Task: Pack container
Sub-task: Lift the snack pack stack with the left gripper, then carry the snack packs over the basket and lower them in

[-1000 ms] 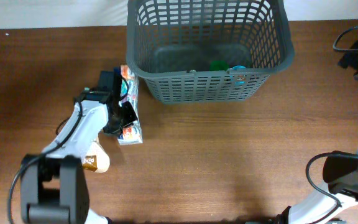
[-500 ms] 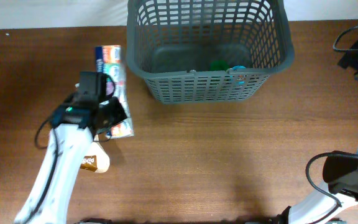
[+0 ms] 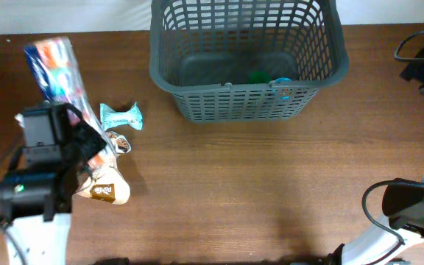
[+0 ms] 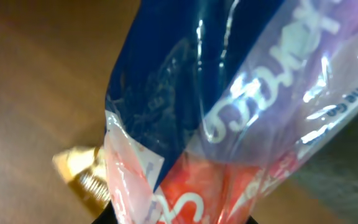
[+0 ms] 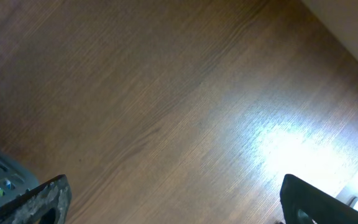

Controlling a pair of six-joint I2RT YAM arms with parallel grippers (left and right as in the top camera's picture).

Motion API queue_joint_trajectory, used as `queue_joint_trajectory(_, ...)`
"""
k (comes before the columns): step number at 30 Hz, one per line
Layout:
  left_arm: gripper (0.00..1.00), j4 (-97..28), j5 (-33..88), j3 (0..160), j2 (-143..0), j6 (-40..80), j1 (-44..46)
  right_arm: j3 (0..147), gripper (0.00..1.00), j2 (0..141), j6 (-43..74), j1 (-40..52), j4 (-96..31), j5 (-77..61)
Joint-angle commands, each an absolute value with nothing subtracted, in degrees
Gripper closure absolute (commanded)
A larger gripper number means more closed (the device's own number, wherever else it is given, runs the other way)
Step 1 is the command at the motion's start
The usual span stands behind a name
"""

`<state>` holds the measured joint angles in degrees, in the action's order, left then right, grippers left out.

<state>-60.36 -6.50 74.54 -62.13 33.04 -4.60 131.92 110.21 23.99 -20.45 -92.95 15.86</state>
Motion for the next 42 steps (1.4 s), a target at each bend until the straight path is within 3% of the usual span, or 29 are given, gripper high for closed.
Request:
queue_joint_trajectory(1, 0.98, -59.4, -8.0, 85.6, -59.8, 32.9, -2.4, 131.5, 0.01, 110.1, 24.5, -20.7, -92.7, 17.2)
queue_joint_trajectory(8, 0.98, -49.1, -8.0, 98.4, -61.9, 33.4, 5.0, 131.5, 0.01, 110.1, 24.5, -20.7, -92.8, 17.2)
queue_joint_trajectory(20, 0.99, -29.9, -9.6, 101.3, -78.8, 33.4, 22.9, 131.5, 0.01, 110.1, 24.5, -20.7, -92.8, 17.2)
queue_joint_trajectory(27, 0.98, -29.1, -15.9, 103.6, -91.2, 29.8, 28.2, 131.5, 0.01, 110.1, 24.5, -20.7, -92.7, 17.2)
queue_joint_trajectory(42, 0.98, -34.0, -19.3, 103.7, -101.5, 29.9, 28.3, 131.5, 0.01, 110.1, 24.4, -20.7, -92.8, 17.2)
